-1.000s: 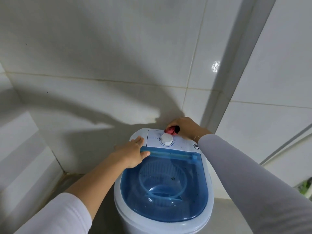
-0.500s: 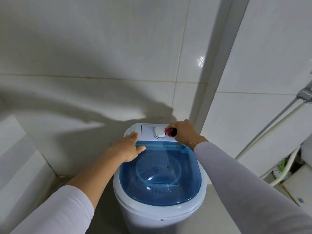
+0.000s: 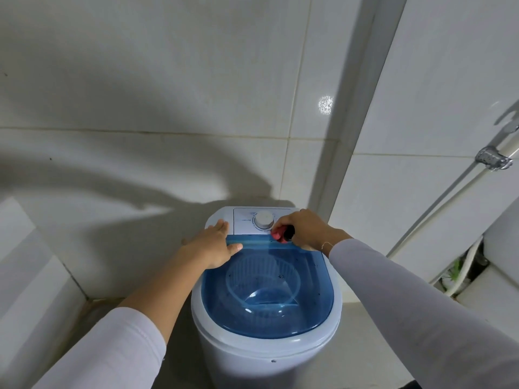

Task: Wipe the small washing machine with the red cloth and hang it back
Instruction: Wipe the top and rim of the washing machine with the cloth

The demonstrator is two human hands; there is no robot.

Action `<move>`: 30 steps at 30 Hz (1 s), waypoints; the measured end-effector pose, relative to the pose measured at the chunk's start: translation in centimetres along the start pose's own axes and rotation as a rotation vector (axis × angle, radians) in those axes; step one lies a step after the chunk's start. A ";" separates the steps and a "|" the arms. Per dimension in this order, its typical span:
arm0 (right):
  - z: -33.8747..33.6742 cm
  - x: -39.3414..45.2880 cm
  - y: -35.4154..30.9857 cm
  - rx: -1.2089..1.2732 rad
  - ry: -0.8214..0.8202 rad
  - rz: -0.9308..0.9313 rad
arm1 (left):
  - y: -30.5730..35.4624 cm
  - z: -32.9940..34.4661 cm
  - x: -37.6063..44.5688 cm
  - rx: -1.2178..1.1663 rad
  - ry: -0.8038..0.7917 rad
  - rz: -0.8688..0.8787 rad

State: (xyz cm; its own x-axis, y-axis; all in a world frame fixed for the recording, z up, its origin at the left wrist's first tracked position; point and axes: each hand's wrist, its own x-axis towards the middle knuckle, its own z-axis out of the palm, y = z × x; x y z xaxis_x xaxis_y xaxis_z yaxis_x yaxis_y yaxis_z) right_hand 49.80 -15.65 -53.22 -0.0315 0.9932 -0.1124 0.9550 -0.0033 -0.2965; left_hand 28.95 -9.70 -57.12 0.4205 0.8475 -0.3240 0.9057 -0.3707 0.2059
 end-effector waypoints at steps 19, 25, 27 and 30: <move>-1.9 4.9 -5.1 0.035 0.045 0.068 | -0.6 -0.9 -0.2 -0.094 -0.029 0.065; -1.2 4.4 -5.1 0.023 0.014 0.019 | -1.4 0.0 0.8 -0.104 -0.035 0.046; -1.0 4.2 -4.8 0.018 0.004 0.008 | -1.6 0.2 0.9 -0.110 -0.032 0.041; -1.5 3.2 -4.4 0.004 -0.069 0.001 | -1.8 0.4 0.7 -0.113 -0.023 0.051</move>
State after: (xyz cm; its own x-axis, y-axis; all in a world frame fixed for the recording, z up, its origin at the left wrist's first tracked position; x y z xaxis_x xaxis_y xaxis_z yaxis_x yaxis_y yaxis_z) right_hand 45.92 -12.28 -50.89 -0.0511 0.9827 -0.1779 0.9538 -0.0048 -0.3004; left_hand 27.67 -8.59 -58.07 0.4684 0.8192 -0.3308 0.8715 -0.3670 0.3251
